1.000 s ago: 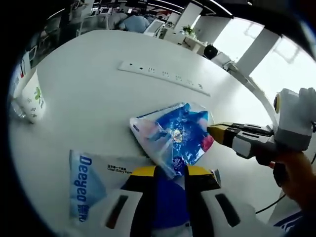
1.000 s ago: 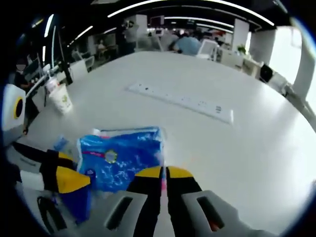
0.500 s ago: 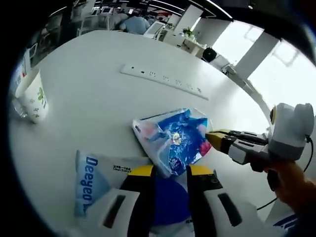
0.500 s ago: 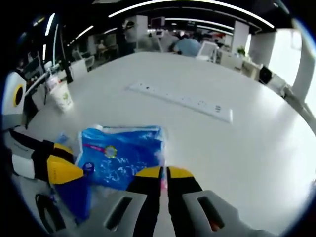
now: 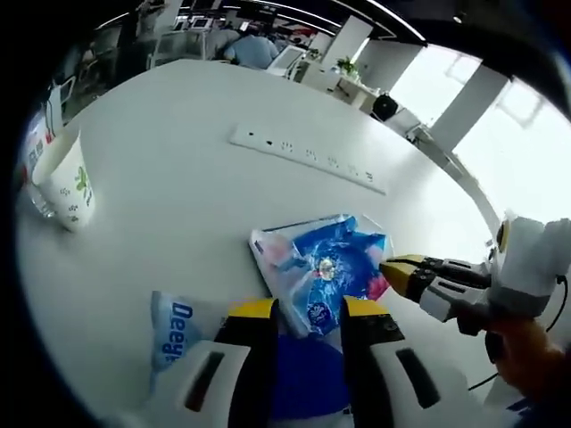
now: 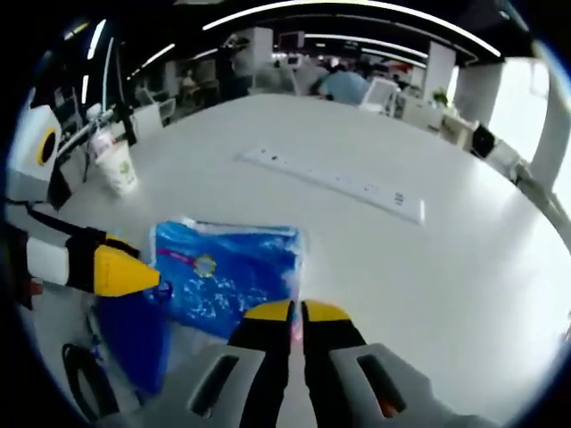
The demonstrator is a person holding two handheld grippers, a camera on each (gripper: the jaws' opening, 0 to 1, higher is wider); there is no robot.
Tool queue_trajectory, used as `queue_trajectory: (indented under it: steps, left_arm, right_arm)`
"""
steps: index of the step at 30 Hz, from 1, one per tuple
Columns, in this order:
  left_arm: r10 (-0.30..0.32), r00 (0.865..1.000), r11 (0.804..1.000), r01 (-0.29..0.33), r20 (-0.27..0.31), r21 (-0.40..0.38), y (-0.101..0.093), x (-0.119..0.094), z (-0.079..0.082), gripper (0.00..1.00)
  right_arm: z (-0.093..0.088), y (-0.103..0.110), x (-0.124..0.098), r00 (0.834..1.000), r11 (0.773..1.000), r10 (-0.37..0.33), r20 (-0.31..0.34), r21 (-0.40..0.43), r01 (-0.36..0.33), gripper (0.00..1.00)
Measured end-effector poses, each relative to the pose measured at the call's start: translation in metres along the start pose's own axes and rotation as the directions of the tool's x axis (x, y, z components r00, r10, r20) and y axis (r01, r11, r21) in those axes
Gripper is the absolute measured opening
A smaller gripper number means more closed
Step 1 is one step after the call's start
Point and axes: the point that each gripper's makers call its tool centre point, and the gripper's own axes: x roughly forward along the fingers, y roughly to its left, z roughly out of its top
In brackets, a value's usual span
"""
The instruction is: Arrange the tabletop items into an orderly group along one side of the table until the central work area is clear of visible clutter.
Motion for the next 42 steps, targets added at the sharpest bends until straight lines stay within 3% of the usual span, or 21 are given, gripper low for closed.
queue_trajectory:
  steps: [7,26,42]
  left_arm:
    - [0.023,1.000,1.000,-0.023,0.013,0.017,0.009,0.005,0.012,0.25]
    - [0.043,0.999,0.998,-0.042,-0.002,0.056,0.018,0.012,0.013,0.12]
    - [0.022,1.000,0.995,-0.022,-0.002,0.094,0.013,0.005,0.014,0.04]
  right_arm:
    - [-0.002,-0.001,-0.001,1.000,1.000,-0.001,0.002,-0.002,0.001,0.00]
    - [-0.005,0.006,-0.006,1.000,1.000,0.006,0.005,0.005,-0.006,0.00]
    - [-0.002,0.007,-0.020,0.999,1.000,-0.013,0.049,-0.003,0.013,0.00]
